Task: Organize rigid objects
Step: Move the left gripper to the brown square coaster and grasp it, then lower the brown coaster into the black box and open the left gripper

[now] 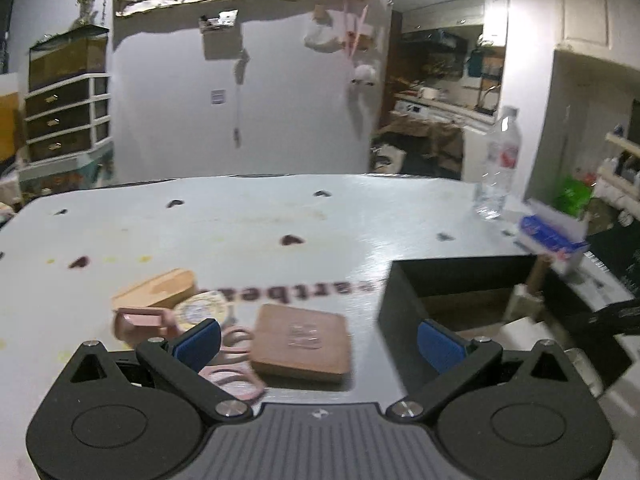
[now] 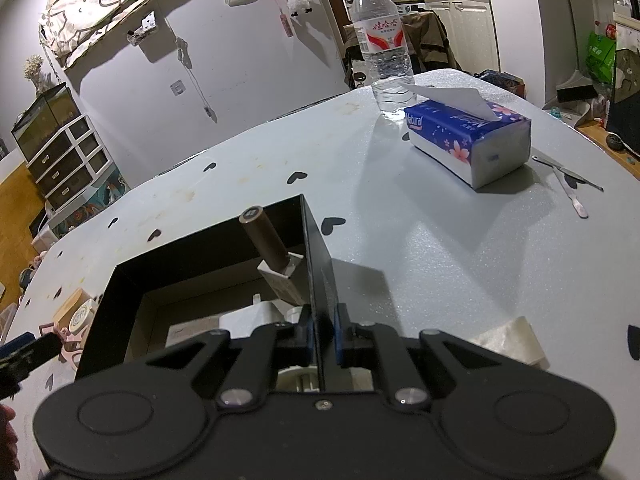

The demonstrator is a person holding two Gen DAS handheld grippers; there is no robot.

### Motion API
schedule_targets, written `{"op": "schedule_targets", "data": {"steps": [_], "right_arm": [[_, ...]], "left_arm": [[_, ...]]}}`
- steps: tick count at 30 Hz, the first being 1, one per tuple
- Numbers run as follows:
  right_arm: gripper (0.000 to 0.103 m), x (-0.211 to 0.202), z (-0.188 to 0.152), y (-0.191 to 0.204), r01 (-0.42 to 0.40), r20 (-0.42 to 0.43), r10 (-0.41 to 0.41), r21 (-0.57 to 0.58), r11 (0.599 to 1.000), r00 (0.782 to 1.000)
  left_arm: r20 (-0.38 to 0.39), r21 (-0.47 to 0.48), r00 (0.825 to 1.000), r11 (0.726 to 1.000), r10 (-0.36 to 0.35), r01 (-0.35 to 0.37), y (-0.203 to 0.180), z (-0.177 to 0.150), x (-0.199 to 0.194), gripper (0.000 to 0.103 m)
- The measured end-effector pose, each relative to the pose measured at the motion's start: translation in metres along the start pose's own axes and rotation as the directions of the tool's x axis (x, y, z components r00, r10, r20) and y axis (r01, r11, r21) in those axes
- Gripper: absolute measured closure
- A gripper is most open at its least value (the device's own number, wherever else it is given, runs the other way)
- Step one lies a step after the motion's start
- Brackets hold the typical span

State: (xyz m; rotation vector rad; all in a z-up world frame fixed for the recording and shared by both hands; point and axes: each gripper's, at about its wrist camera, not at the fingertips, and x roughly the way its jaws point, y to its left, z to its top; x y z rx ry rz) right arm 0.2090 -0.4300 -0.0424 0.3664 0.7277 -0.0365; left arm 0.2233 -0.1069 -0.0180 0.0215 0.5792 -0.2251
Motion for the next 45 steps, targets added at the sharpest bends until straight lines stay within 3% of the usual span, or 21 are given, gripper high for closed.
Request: {"op": "schedule_targets", "data": {"steps": [11, 15, 21, 24, 40, 43, 45], "right_arm": [[0.093, 0.0, 0.0, 0.0, 0.002, -0.001, -0.002, 0.0, 1.0, 1.0], [0.093, 0.0, 0.0, -0.001, 0.002, -0.002, -0.002, 0.0, 1.0, 1.0], [0.093, 0.0, 0.0, -0.001, 0.002, -0.002, -0.002, 0.002, 1.0, 1.0], [0.093, 0.001, 0.0, -0.001, 0.004, -0.002, -0.004, 0.001, 1.0, 1.0], [0.093, 0.001, 0.0, -0.002, 0.005, -0.001, -0.005, 0.006, 1.0, 1.0], [0.093, 0.001, 0.0, -0.002, 0.005, -0.003, -0.005, 0.007, 1.0, 1.0], [0.093, 0.001, 0.0, -0.002, 0.008, -0.003, -0.008, 0.005, 1.0, 1.0]], "left_arm": [[-0.081, 0.136, 0.99, 0.985, 0.115, -0.104, -0.003, -0.008, 0.053, 0.001], [-0.086, 0.161, 0.991, 0.983, 0.098, -0.083, -0.001, -0.008, 0.064, 0.004], [-0.125, 0.21, 0.991, 0.978, 0.044, -0.017, -0.005, -0.007, 0.08, 0.021], [-0.124, 0.196, 0.992, 0.981, 0.023, 0.001, -0.003, -0.007, 0.079, 0.027], [-0.112, 0.182, 0.99, 0.981, 0.087, -0.065, 0.022, -0.015, 0.063, 0.028], [-0.104, 0.126, 0.993, 0.991, 0.05, -0.037, 0.023, -0.013, 0.066, 0.028], [-0.096, 0.02, 0.995, 1.0, 0.004, -0.002, 0.029, -0.01, 0.063, 0.028]]}}
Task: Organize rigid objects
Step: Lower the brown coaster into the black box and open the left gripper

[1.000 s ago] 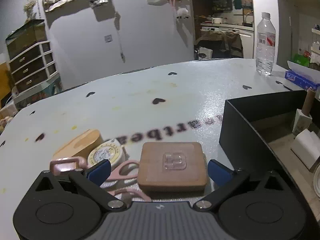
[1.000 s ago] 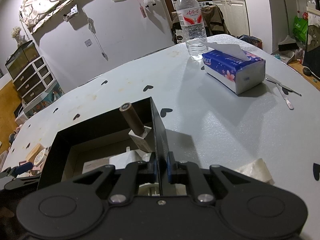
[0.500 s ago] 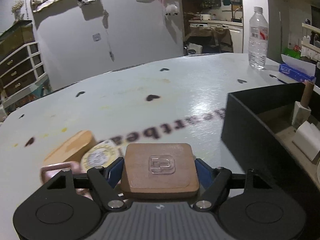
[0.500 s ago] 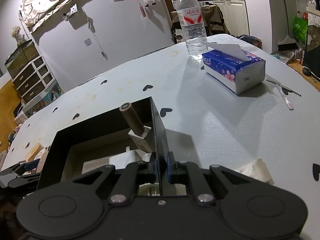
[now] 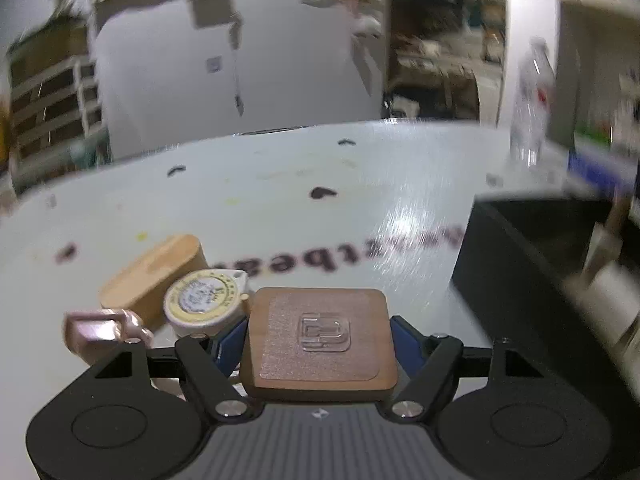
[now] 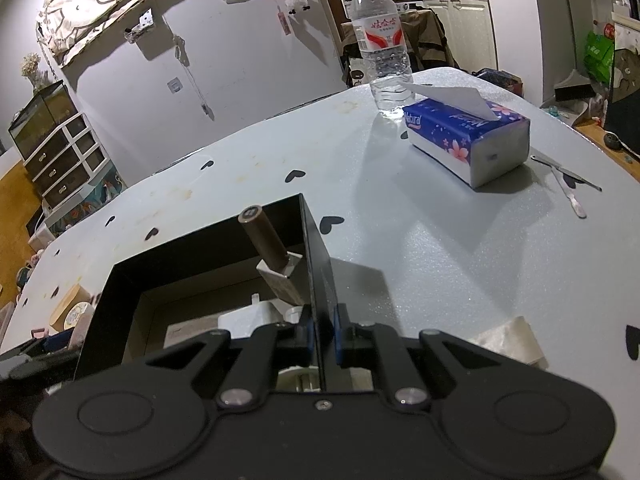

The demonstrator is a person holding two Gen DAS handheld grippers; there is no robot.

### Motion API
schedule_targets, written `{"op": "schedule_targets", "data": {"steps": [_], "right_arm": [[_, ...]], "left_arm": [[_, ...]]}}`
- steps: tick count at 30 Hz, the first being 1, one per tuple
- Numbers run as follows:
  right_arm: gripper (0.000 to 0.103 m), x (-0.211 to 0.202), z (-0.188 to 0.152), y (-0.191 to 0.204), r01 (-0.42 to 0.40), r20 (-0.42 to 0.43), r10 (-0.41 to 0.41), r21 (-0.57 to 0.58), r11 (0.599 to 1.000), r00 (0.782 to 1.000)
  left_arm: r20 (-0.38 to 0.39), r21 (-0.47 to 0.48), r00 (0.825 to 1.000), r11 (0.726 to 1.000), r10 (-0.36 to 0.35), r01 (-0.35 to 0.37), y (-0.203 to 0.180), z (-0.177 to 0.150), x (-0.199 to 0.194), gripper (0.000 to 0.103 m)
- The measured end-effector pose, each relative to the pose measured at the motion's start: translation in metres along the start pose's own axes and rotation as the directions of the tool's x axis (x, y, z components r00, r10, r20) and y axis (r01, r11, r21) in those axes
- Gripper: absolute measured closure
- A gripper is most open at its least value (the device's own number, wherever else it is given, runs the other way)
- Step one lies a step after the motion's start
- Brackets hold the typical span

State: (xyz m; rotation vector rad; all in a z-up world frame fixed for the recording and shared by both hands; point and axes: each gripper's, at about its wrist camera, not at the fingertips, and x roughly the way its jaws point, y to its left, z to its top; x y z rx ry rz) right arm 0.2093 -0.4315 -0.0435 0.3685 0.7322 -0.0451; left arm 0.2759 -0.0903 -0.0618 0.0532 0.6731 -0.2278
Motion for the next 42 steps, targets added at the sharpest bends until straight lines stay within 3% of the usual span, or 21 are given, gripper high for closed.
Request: {"op": "schedule_targets", "data": {"steps": [3, 7, 10, 15, 23, 30, 32, 34, 42], "right_arm": [[0.093, 0.0, 0.0, 0.001, 0.004, 0.0, -0.004, -0.004, 1.0, 1.0], [0.093, 0.0, 0.0, 0.001, 0.004, 0.0, -0.004, -0.003, 1.0, 1.0], [0.093, 0.0, 0.0, 0.001, 0.003, 0.0, -0.003, -0.003, 1.0, 1.0], [0.093, 0.0, 0.0, 0.002, -0.001, 0.001, 0.001, -0.002, 1.0, 1.0], [0.093, -0.001, 0.0, 0.001, -0.01, 0.002, 0.01, -0.002, 1.0, 1.0], [0.093, -0.001, -0.001, 0.0, -0.019, 0.003, 0.019, -0.003, 1.0, 1.0], [0.092, -0.001, -0.001, 0.0, -0.022, 0.003, 0.022, -0.002, 1.0, 1.0], [0.092, -0.001, -0.001, 0.0, -0.023, 0.002, 0.023, 0.0, 1.0, 1.0], [0.092, 0.0, 0.0, 0.0, -0.022, 0.002, 0.022, 0.001, 1.0, 1.0]], "left_arm": [[0.051, -0.131, 0.998, 0.99, -0.047, 0.054, 0.006, 0.008, -0.015, 0.028], [0.132, -0.256, 0.979, 0.948, -0.156, 0.186, -0.001, 0.021, -0.04, 0.028], [0.151, -0.251, 0.963, 0.934, -0.223, 0.256, -0.026, 0.027, -0.05, 0.028], [0.138, -0.195, 0.947, 0.93, -0.288, 0.312, -0.075, 0.031, -0.051, 0.028], [0.013, -0.169, 0.969, 0.955, -0.246, 0.245, -0.122, 0.039, -0.009, 0.028], [0.004, -0.14, 0.987, 0.977, -0.159, 0.158, -0.135, 0.043, 0.003, 0.027], [0.016, -0.145, 0.986, 0.976, -0.165, 0.165, -0.135, 0.042, 0.003, 0.019], [0.026, -0.14, 0.977, 0.967, -0.21, 0.212, -0.134, 0.041, 0.002, 0.003], [-0.006, -0.124, 0.974, 0.967, -0.224, 0.222, -0.135, 0.04, -0.008, 0.001]]}}
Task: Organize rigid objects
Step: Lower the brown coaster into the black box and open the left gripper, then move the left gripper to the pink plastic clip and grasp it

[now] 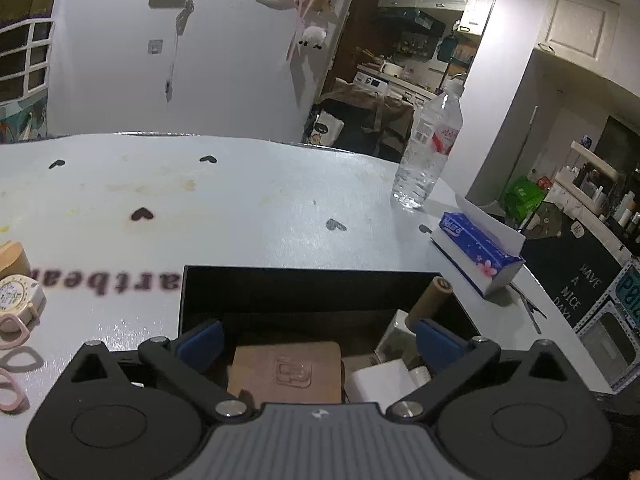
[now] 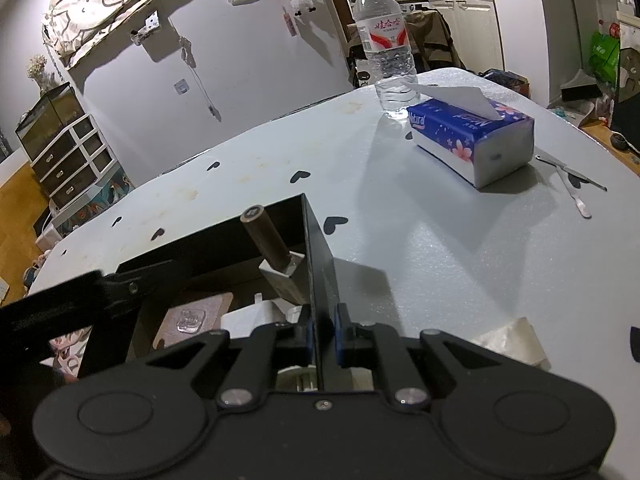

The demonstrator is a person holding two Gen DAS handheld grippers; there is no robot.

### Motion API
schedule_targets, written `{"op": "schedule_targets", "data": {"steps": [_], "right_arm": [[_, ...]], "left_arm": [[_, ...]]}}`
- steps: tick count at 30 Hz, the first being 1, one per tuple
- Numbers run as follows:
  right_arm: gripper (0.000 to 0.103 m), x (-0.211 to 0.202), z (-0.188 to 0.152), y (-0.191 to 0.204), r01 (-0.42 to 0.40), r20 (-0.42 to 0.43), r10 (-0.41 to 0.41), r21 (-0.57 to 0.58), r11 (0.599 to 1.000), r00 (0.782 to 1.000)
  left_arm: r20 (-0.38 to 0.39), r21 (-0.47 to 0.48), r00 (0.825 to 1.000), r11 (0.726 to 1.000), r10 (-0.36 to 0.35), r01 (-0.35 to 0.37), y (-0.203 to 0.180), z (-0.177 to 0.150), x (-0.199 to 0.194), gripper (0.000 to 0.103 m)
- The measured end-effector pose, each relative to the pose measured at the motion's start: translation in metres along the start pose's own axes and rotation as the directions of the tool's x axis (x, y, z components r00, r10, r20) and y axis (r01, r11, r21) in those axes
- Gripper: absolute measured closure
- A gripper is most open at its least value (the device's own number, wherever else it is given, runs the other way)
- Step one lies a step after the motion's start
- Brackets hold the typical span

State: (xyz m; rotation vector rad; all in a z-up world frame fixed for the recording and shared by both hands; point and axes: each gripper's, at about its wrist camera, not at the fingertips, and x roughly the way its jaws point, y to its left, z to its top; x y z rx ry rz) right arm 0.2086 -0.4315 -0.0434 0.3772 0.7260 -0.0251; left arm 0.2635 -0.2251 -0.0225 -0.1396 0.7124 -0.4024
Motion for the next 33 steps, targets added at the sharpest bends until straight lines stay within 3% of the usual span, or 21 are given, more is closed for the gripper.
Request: {"op": "schedule_targets", "data": {"steps": [9, 22, 33], "right_arm": [[0.092, 0.0, 0.0, 0.0, 0.002, 0.0, -0.002, 0.003, 1.0, 1.0], [0.092, 0.0, 0.0, -0.001, 0.003, 0.001, -0.003, 0.003, 1.0, 1.0], [0.092, 0.0, 0.0, 0.0, 0.003, 0.001, -0.003, 0.003, 1.0, 1.0]], "left_arm": [[-0.042, 0.021, 0.999, 1.0, -0.021, 0.022, -0.005, -0.006, -0.014, 0.0], [-0.036, 0.079, 0.999, 0.997, -0.022, 0.025, -0.012, -0.016, -0.036, 0.0], [0.106, 0.15, 0.994, 0.989, -0.024, 0.008, 0.0, -0.021, -0.078, 0.0]]}}
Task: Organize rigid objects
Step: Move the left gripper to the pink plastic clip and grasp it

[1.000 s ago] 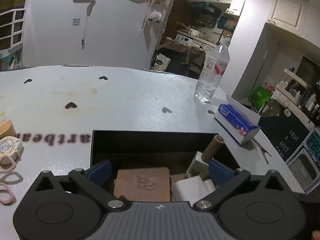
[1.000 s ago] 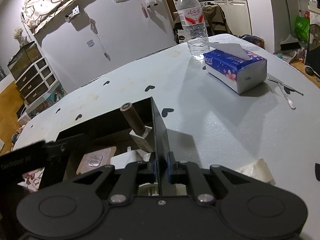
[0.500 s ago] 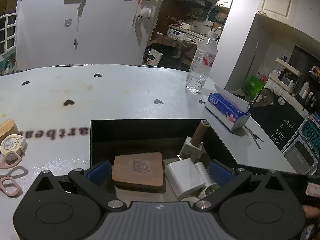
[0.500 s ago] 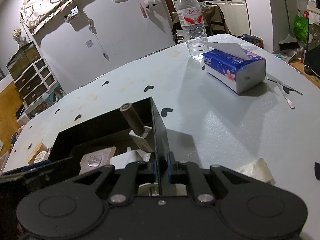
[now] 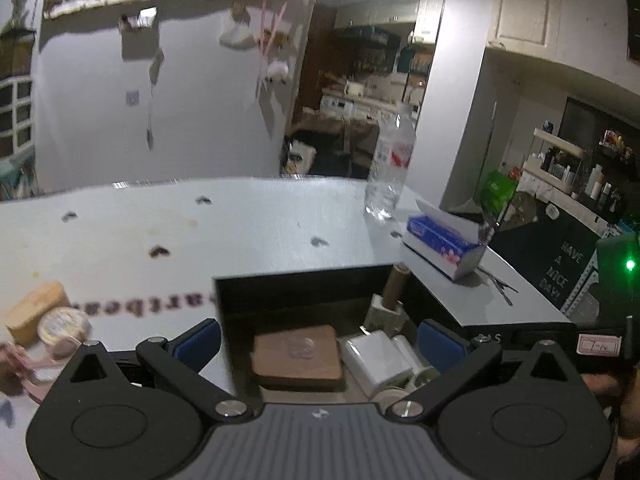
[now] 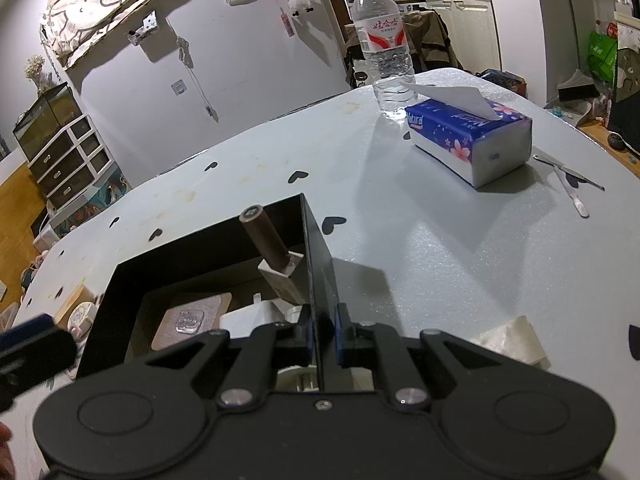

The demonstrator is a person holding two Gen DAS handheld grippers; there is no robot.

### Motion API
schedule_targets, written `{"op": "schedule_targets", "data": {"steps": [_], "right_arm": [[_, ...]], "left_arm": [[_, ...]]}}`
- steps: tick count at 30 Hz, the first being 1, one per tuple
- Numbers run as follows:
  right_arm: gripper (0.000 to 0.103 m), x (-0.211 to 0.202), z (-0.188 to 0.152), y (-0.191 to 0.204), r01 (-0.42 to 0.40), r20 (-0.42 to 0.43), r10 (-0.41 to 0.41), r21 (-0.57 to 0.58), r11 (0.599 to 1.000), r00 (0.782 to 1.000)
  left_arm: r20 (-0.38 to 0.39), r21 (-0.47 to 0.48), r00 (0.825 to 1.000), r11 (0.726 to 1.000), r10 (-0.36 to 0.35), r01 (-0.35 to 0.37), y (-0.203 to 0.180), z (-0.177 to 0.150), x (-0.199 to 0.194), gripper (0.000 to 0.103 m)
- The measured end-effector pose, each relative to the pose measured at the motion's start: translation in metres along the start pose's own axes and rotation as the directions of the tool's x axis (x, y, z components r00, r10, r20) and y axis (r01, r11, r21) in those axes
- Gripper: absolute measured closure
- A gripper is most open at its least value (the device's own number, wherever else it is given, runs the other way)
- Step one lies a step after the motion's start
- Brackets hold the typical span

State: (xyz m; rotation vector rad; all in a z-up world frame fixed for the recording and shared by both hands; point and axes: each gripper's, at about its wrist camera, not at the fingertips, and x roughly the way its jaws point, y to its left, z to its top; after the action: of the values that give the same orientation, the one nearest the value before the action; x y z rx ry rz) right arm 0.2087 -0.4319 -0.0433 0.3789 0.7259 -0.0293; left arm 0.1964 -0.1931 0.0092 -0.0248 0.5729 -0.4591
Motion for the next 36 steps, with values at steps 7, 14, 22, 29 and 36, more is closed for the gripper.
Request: {"op": "schedule_targets", "data": {"steps": [7, 14, 22, 29, 36], "right_arm": [[0.093, -0.001, 0.0, 0.001, 0.008, -0.001, -0.008, -0.003, 1.0, 1.0], [0.093, -0.001, 0.0, 0.003, 0.016, -0.001, -0.016, -0.006, 1.0, 1.0], [0.093, 0.0, 0.0, 0.004, 0.027, 0.0, -0.027, -0.003, 1.0, 1.0], [0.093, 0.0, -0.001, 0.006, 0.034, -0.002, -0.034, -0.004, 0.999, 0.999], [0.093, 0.0, -0.001, 0.006, 0.034, -0.003, -0.034, -0.003, 0.999, 0.999]], "left_arm": [[0.075, 0.021, 0.988, 0.99, 0.136, -0.138, 0.034, -0.002, -0.021, 0.0], [0.092, -0.095, 0.94, 0.943, 0.329, -0.32, 0.097, -0.01, -0.032, 0.0], [0.002, -0.257, 0.861, 0.832, 0.509, -0.492, 0.172, -0.024, -0.028, 0.0], [-0.024, -0.4, 0.863, 0.786, 0.505, -0.471, 0.209, -0.037, -0.011, 0.0], [-0.071, -0.343, 0.861, 0.798, 0.504, -0.496, 0.213, -0.043, 0.013, 0.03]]}}
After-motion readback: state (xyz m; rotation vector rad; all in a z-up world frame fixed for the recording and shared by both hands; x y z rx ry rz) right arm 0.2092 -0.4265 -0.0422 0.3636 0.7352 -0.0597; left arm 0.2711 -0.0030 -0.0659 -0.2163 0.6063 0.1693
